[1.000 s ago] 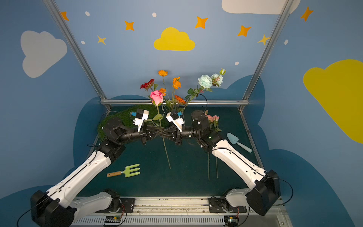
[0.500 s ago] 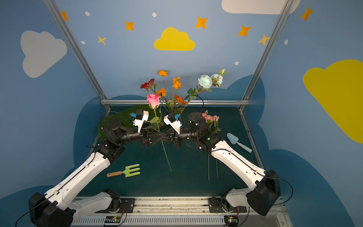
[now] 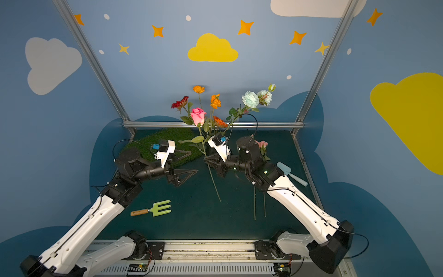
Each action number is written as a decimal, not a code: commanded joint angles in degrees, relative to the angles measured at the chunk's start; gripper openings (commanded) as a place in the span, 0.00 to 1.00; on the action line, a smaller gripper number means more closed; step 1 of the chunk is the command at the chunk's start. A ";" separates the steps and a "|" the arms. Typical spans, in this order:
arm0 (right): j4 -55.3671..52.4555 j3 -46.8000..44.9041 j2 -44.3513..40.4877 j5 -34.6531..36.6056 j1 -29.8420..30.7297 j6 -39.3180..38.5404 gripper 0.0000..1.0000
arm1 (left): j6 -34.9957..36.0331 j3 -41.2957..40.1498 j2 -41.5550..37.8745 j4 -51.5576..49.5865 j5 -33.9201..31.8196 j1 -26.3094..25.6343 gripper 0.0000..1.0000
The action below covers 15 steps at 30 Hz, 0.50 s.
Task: Pick out pink flowers from the vase
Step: Place the flower at the center of the board.
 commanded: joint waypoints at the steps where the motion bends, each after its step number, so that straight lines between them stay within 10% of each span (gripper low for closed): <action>1: -3.81 2.19 -4.13 8.56 0.19 -0.65 0.00 | 4.50 0.07 -0.06 -5.76 -2.71 0.11 1.00; 15: -32.76 11.65 -9.00 38.90 -12.28 4.61 0.00 | 13.62 2.66 -1.21 -19.35 -9.25 -1.99 1.00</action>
